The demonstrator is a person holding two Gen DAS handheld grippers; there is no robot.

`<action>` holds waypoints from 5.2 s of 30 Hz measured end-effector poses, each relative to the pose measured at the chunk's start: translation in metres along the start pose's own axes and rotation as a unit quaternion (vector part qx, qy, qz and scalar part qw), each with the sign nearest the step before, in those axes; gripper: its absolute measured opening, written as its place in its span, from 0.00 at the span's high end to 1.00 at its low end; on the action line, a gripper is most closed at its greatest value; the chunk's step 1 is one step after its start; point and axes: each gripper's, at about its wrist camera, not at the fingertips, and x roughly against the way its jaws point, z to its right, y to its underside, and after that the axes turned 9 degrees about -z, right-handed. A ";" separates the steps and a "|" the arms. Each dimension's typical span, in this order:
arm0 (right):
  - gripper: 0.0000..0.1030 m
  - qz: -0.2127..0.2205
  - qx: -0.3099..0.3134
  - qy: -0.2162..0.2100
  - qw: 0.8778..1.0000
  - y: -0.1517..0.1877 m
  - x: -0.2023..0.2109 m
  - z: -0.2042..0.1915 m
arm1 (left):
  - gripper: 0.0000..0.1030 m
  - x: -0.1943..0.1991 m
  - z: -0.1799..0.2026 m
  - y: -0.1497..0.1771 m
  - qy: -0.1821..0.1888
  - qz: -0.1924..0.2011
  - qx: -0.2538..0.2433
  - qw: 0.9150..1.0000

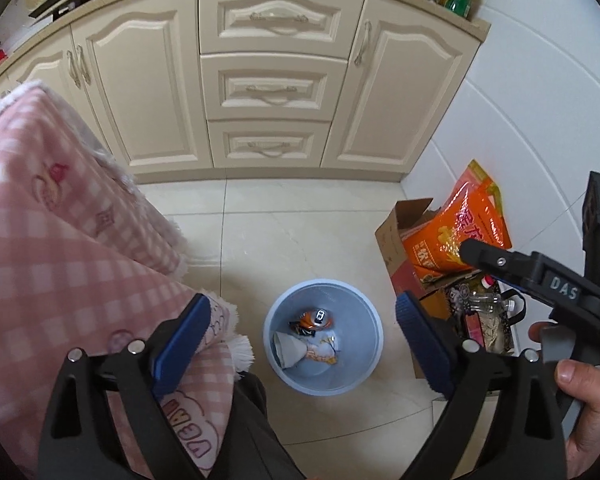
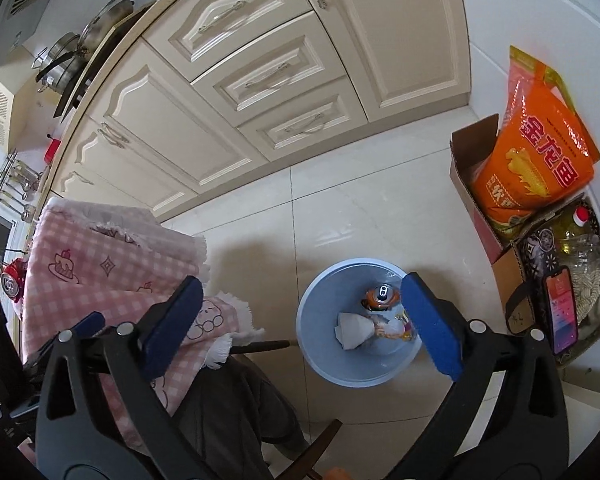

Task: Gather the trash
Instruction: 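Carry both bags over the blue bin and open both grippers, then move both tools back above the table, then grasp the clear plastic bag with the left gripper while the right grasps the red can, then carry the plastic bag and red can over the blue bin and release both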

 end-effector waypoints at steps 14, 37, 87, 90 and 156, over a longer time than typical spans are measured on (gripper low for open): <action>0.06 0.026 0.052 -0.007 0.998 0.002 0.032 -0.064 | 0.10 0.082 -0.010 0.006 0.007 0.071 -0.001 0.997; 0.06 0.084 0.217 -0.089 0.968 0.031 0.094 -0.269 | 0.09 0.268 -0.122 0.052 -0.081 0.224 0.089 0.967; 0.40 -0.091 0.305 -0.116 0.941 0.061 -0.122 -0.575 | 0.06 0.211 -0.476 0.036 -0.149 0.148 0.271 0.939; 0.42 -0.088 0.311 -0.123 0.938 0.062 -0.120 -0.572 | 0.26 0.196 -0.483 0.036 -0.114 0.144 0.279 0.943; 0.61 0.046 0.363 -0.147 0.919 0.107 0.071 -0.401 | 0.42 0.300 -0.226 0.152 -0.090 0.256 0.184 0.945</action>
